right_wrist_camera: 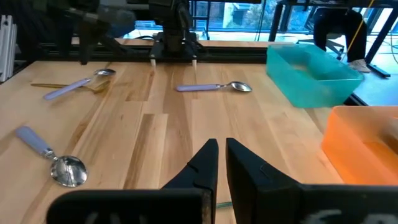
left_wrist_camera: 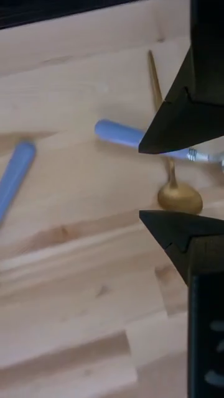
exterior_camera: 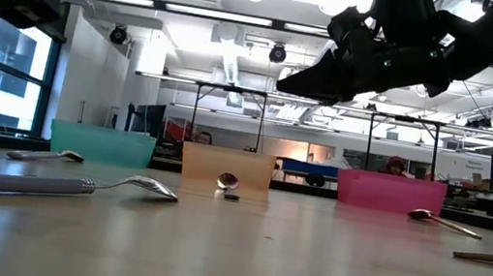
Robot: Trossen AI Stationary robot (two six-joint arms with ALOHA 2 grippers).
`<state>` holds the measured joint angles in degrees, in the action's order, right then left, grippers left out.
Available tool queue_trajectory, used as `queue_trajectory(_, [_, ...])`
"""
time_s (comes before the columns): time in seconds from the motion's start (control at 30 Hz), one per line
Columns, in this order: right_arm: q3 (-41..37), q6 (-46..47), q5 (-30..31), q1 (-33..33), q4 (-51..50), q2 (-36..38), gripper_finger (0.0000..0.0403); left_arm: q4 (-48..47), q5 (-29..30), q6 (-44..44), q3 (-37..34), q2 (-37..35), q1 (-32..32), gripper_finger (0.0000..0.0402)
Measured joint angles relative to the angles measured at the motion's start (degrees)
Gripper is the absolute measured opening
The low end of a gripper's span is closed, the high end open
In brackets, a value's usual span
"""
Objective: Sort silverware by color (type)
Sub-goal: Put the purple spoon into the red bin
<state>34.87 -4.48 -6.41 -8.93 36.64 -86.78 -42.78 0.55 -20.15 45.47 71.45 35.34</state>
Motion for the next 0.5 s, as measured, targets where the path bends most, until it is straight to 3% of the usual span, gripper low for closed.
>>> queue_trajectory(0.33, [0.00, -0.98, -0.01, -0.02, 0.22, 0.00, 0.0016, 11.59, -0.43, -5.05, 0.00, 10.91, 8.22, 0.0150])
queue_trajectory(0.5, [0.00, -1.05, -0.01, -0.02, 0.22, 0.00, 0.0016, 11.34, 0.56, -7.99, 0.02, 16.42, 9.04, 0.0150])
